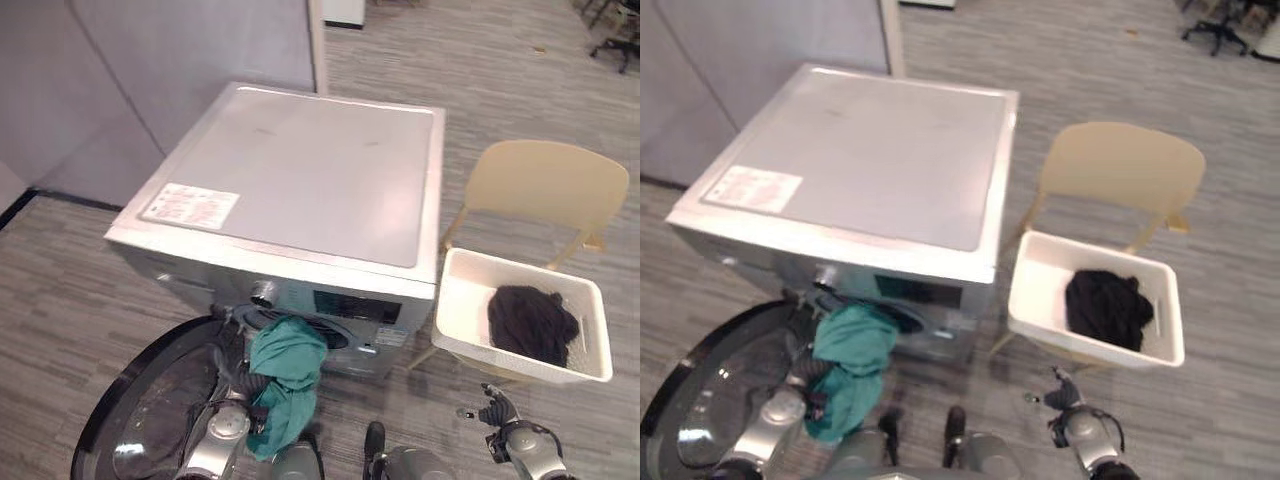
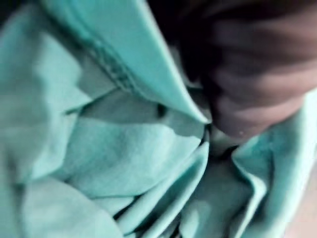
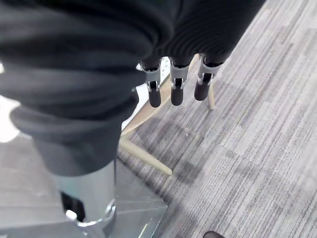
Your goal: Grab the laundry basket,head to the washer,open it,put in the laundry and shut it.
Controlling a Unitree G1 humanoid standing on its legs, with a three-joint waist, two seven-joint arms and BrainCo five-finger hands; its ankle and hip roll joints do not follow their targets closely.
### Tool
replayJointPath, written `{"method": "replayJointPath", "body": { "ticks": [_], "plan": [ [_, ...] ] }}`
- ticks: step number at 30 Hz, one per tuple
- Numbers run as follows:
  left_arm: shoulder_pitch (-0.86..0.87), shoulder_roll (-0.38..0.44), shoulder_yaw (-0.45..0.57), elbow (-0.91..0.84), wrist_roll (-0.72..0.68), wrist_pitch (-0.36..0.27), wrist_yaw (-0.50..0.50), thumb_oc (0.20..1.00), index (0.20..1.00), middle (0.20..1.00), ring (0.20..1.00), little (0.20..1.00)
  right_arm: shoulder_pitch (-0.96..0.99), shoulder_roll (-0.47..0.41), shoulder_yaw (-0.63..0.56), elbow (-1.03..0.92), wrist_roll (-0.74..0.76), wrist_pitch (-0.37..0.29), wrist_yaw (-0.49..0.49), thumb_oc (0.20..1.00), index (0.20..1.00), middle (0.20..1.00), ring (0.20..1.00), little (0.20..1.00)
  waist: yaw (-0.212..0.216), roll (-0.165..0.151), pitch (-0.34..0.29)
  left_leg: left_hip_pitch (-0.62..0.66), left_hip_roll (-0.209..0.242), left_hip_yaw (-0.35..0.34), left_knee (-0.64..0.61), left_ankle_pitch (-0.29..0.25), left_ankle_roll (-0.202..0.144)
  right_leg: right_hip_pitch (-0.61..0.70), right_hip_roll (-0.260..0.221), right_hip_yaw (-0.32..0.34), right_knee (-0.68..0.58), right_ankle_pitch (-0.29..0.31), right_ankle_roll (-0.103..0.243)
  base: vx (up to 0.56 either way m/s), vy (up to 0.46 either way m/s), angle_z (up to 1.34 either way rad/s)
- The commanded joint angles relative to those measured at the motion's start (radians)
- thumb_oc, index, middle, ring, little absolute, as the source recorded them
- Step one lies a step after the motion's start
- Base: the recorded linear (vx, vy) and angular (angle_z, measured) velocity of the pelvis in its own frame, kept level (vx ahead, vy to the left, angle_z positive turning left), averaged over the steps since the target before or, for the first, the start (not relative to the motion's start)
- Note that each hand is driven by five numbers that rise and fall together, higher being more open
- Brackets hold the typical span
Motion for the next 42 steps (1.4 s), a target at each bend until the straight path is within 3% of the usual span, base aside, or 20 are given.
{"method": "replayJointPath", "body": {
  "ticks": [1, 7, 8, 12, 13, 16, 17, 22, 25, 29, 30, 31, 37, 38, 40, 42],
  "plan": [
    [-0.029, 0.008, 0.014, -0.032, -0.017, -0.056, 0.045, 0.2, 0.2, 0.2, 0.2, 0.2, -0.019, -0.029, -0.008, -0.001, 0.013, -0.023, -0.015, 1.0, 1.0, 1.0, 1.0, 1.0, 0.026, -0.013, 0.006, 0.025, -0.018, -0.07, -0.055, 0.003, -0.002, 0.033, -0.039, -0.007, 0.004, -0.091, 0.122, 0.02, 0.212, -1.02],
    [-0.085, 0.035, -0.002, -0.028, -0.03, -0.063, 0.066, 0.2, 0.2, 0.2, 0.2, 0.2, -0.054, -0.014, -0.011, -0.003, 0.04, -0.022, -0.028, 1.0, 1.0, 1.0, 1.0, 1.0, 0.005, -0.004, 0.065, -0.051, -0.034, -0.021, -0.013, -0.016, 0.038, -0.142, -0.074, 0.035, 0.174, -0.098, 0.13, -0.19, 0.187, -0.45],
    [-0.127, 0.05, -0.01, -0.03, -0.034, -0.071, 0.083, 0.2, 0.2, 0.2, 0.2, 0.2, -0.081, -0.011, -0.001, -0.008, 0.053, -0.021, -0.039, 1.0, 1.0, 1.0, 1.0, 1.0, 0.002, 0.0, 0.105, -0.131, -0.041, -0.004, 0.054, -0.031, 0.05, -0.237, -0.093, 0.047, 0.248, -0.095, 0.129, -0.22, 0.097, -0.29],
    [-0.168, 0.06, -0.006, -0.042, -0.04, -0.082, 0.113, 0.2, 0.2, 0.2, 0.2, 0.2, -0.101, -0.011, 0.005, -0.043, 0.073, -0.026, -0.054, 1.0, 1.0, 1.0, 1.0, 1.0, 0.002, 0.001, 0.126, -0.263, -0.049, 0.016, 0.176, -0.068, 0.066, -0.362, -0.102, 0.061, 0.331, -0.109, 0.117, -0.21, 0.088, -0.08],
    [-0.191, 0.062, -0.006, -0.061, -0.039, -0.087, 0.133, 0.2, 0.2, 0.2, 0.2, 0.2, -0.113, -0.014, 0.009, -0.078, 0.086, -0.031, -0.068, 1.0, 1.0, 1.0, 1.0, 1.0, 0.002, 0.006, 0.139, -0.346, -0.044, 0.014, 0.266, -0.117, 0.068, -0.447, -0.103, 0.067, 0.407, -0.148, 0.115, -0.09, 0.016, -0.08],
    [-0.216, 0.064, -0.003, -0.082, -0.034, -0.09, 0.152, 0.2, 0.2, 0.2, 0.2, 0.2, -0.124, -0.015, 0.008, -0.114, 0.102, -0.037, -0.081, 1.0, 1.0, 1.0, 1.0, 1.0, -0.001, 0.01, 0.138, -0.448, -0.033, 0.016, 0.345, -0.135, 0.07, -0.541, -0.108, 0.069, 0.463, -0.161, 0.108, -0.11, -0.001, 0.0],
    [-0.268, 0.071, -0.011, -0.098, -0.008, -0.088, 0.18, 0.2, 0.2, 0.2, 0.2, 0.2, -0.149, -0.023, 0.007, -0.161, 0.113, -0.045, -0.099, 1.0, 1.0, 1.0, 1.0, 1.0, -0.009, 0.014, 0.139, -0.55, -0.025, 0.015, 0.423, -0.156, 0.071, -0.647, -0.113, 0.077, 0.536, -0.175, 0.103, -0.14, 0.007, 0.08],
    [-0.423, 0.149, -0.037, -0.122, 0.095, -0.074, 0.248, 0.2, 0.2, 0.2, 0.2, 0.2, -0.205, -0.063, 0.002, -0.261, 0.114, -0.058, -0.134, 1.0, 1.0, 1.0, 1.0, 1.0, -0.031, 0.03, 0.116, -0.787, -0.002, 0.012, 0.585, -0.187, 0.071, -0.88, -0.112, 0.096, 0.676, -0.2, 0.094, -0.12, 0.01, -0.02],
    [-0.624, 0.243, -0.066, -0.111, 0.128, -0.069, 0.335, 0.2, 0.2, 0.2, 0.2, 0.2, -0.227, -0.084, -0.004, -0.343, 0.12, -0.086, -0.158, 1.0, 1.0, 1.0, 1.0, 1.0, -0.054, 0.045, 0.099, -1.014, 0.016, -0.015, 0.745, -0.211, 0.083, -1.084, -0.106, 0.09, 0.814, -0.23, 0.087, -0.07, 0.011, -0.08],
    [-0.833, 0.332, -0.116, -0.054, 0.143, -0.074, 0.41, 0.2, 0.2, 0.2, 0.2, 0.2, -0.211, -0.088, 0.007, -0.401, 0.123, -0.13, -0.159, 1.0, 1.0, 1.0, 1.0, 1.0, -0.078, 0.049, 0.09, -1.107, 0.02, -0.037, 0.809, -0.228, 0.096, -1.172, -0.103, 0.088, 0.88, -0.252, 0.08, 0.0, -0.02, -0.05],
    [-0.987, 0.385, -0.169, -0.036, 0.15, -0.079, 0.461, 0.2, 0.2, 0.2, 0.2, 0.2, -0.209, -0.093, 0.023, -0.414, 0.125, -0.157, -0.151, 1.0, 1.0, 1.0, 1.0, 1.0, -0.094, 0.05, 0.086, -1.166, 0.015, -0.051, 0.851, -0.235, 0.102, -1.221, -0.103, 0.085, 0.92, -0.262, 0.076, 0.01, -0.058, 0.01],
    [-1.033, 0.403, -0.185, -0.037, 0.164, -0.077, 0.479, 0.2, 0.2, 0.2, 0.2, 0.2, -0.205, -0.096, 0.032, -0.425, 0.124, -0.168, -0.148, 1.0, 1.0, 1.0, 1.0, 1.0, -0.101, 0.052, 0.086, -1.177, 0.015, -0.052, 0.863, -0.238, 0.101, -1.236, -0.102, 0.086, 0.931, -0.265, 0.074, 0.02, -0.075, 0.01],
    [-1.253, 0.443, -0.337, 0.039, 0.269, -0.041, 0.553, 0.2, 0.2, 0.2, 0.2, 0.2, -0.215, -0.11, 0.076, -0.445, 0.151, -0.217, -0.125, 1.0, 1.0, 1.0, 1.0, 1.0, -0.122, 0.042, 0.077, -1.259, 0.017, -0.066, 0.912, -0.244, 0.097, -1.308, -0.094, 0.087, 0.97, -0.265, 0.074, 0.01, -0.023, 0.08],
    [-1.284, 0.454, -0.371, 0.071, 0.286, -0.031, 0.546, 1.0, 1.0, 1.0, 1.0, 1.0, -0.215, -0.115, 0.082, -0.449, 0.156, -0.223, -0.121, 1.0, 1.0, 1.0, 1.0, 1.0, -0.123, 0.042, 0.076, -1.27, 0.018, -0.068, 0.917, -0.243, 0.097, -1.317, -0.092, 0.09, 0.973, -0.262, 0.074, -0.01, 0.007, 0.03],
    [-1.364, 0.451, -0.475, 0.205, 0.304, -0.008, 0.479, 1.0, 1.0, 1.0, 1.0, 1.0, -0.232, -0.129, 0.097, -0.441, 0.173, -0.229, -0.119, 1.0, 1.0, 1.0, 1.0, 1.0, -0.131, 0.044, 0.072, -1.293, 0.018, -0.07, 0.928, -0.241, 0.099, -1.337, -0.089, 0.09, 0.979, -0.255, 0.078, -0.01, 0.003, -0.02],
    [-1.365, 0.432, -0.516, 0.261, 0.325, 0.0, 0.389, 1.0, 1.0, 1.0, 1.0, 1.0, -0.244, -0.133, 0.106, -0.426, 0.159, -0.212, -0.114, 1.0, 1.0, 1.0, 1.0, 1.0, -0.129, 0.046, 0.072, -1.305, 0.015, -0.072, 0.94, -0.239, 0.099, -1.35, -0.086, 0.087, 0.988, -0.251, 0.079, -0.02, -0.008, -0.04]
  ]
}}
